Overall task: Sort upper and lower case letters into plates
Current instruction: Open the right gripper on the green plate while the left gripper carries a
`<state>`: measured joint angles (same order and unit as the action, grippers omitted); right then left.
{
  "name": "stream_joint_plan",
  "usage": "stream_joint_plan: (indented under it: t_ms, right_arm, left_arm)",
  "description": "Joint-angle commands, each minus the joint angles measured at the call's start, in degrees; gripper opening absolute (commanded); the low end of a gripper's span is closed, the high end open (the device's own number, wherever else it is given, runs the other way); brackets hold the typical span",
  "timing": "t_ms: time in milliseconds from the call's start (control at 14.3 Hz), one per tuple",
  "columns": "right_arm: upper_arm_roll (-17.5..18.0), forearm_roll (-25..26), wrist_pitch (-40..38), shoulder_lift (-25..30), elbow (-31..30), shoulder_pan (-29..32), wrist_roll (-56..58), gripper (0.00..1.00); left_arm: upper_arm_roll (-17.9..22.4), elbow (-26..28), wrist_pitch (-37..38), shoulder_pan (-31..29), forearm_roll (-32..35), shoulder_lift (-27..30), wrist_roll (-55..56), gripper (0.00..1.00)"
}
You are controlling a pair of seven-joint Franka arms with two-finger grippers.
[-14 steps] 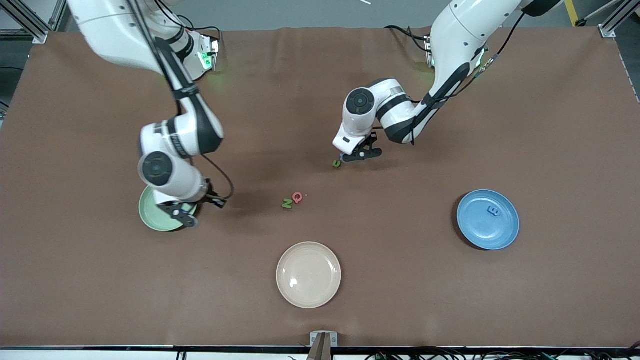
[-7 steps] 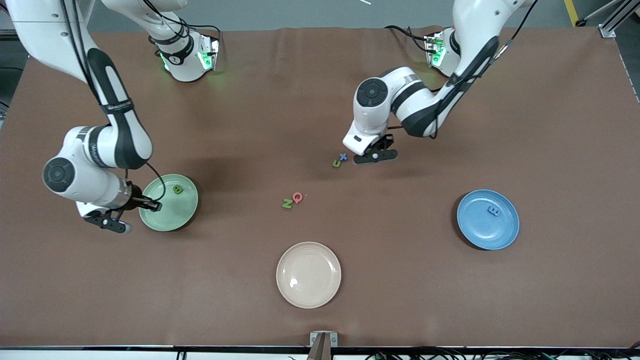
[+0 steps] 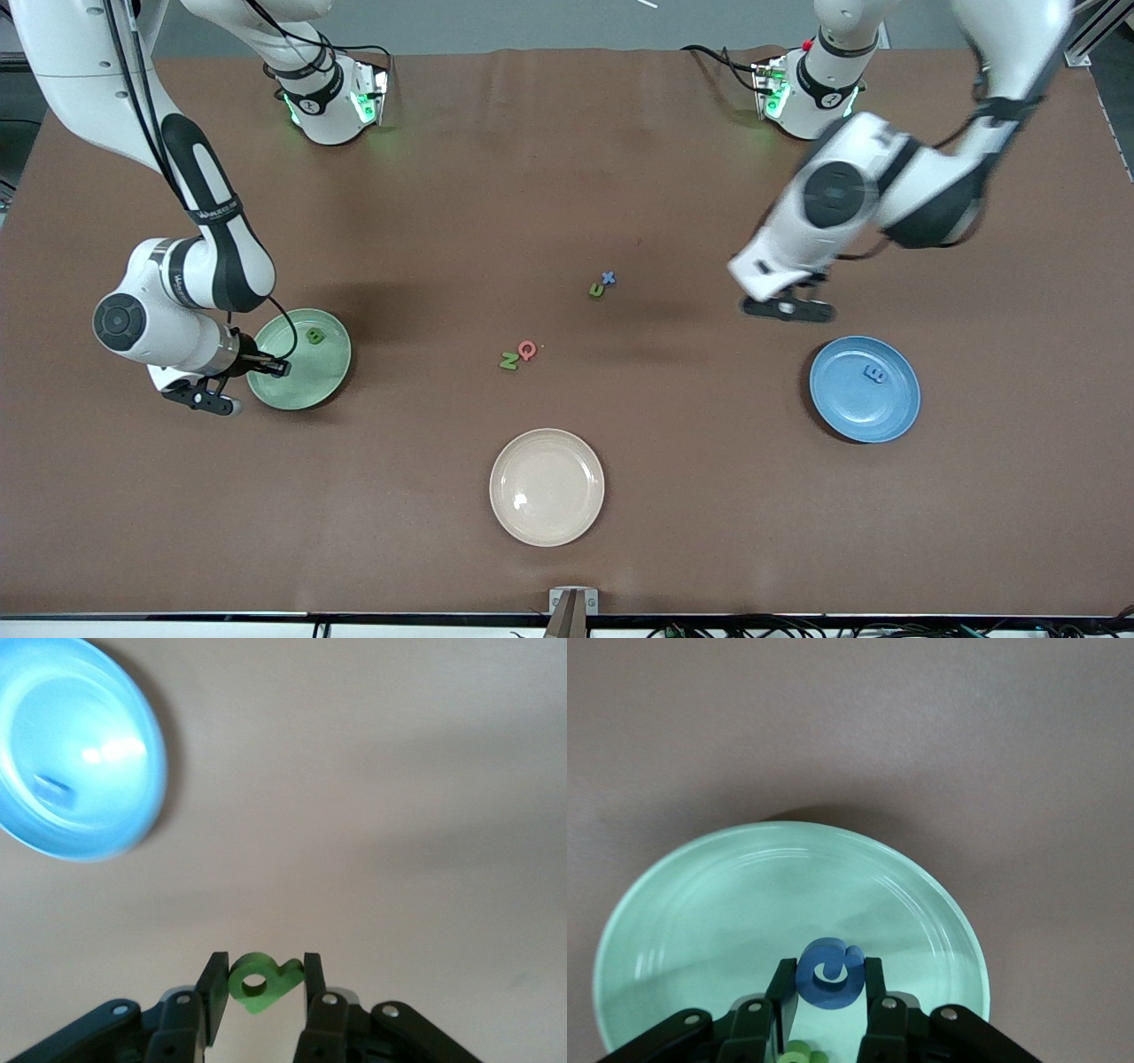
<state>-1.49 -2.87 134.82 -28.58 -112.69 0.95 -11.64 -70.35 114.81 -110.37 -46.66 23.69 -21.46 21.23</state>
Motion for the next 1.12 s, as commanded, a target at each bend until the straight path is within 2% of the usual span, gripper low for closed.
stream_joint_plan:
  t_ms: [0, 209, 279, 349, 418, 488, 767, 1046]
  right_arm:
    - [0.6, 0.7, 1.3, 0.5, -2.7, 1.9, 1.3, 0.04]
    - [0.6, 0.7, 1.8, 0.5, -3.2, 1.9, 1.3, 0.05]
    - [0.6, 0.6, 1.8, 0.5, -3.3, 1.9, 1.3, 0.10]
    - [0.6, 0.6, 1.7, 0.5, -3.5, 1.9, 1.2, 0.22]
    - [0.6, 0.6, 1.5, 0.5, -3.5, 1.9, 1.2, 0.58]
    - [0.7, 0.6, 1.2, 0.5, -3.4, 1.8, 1.0, 1.00]
    - [1.0, -0.2, -2.6, 1.8, -1.5, -1.3, -2.9, 1.00]
    - [1.0, -0.2, -5.0, 2.2, 1.9, -12.8, -26.8, 1.00]
  left_arm:
    - [-2.9, 0.8, -1.6, -11.1, 2.0, -1.1, -15.0, 0.20]
    - [4.7, 0.9, -11.5, -12.7, 11.4, -8.8, -23.3, 0.20]
    - [6.0, 0.9, -14.7, -12.5, 15.5, -11.9, -23.2, 0.20]
    - [6.6, 0.6, -16.4, -12.1, 19.3, -14.3, -22.6, 0.20]
    - [8.3, -0.9, -17.1, -10.5, 23.0, -16.7, -21.8, 0.20]
    - [10.4, -2.8, -17.2, -8.4, 24.5, -18.5, -21.3, 0.20]
    - [20.1, -8.4, -18.6, 2.6, 24.4, -19.6, -20.9, 0.20]
    - [22.1, -12.6, -20.1, 4.5, 24.6, -24.0, -21.9, 0.20]
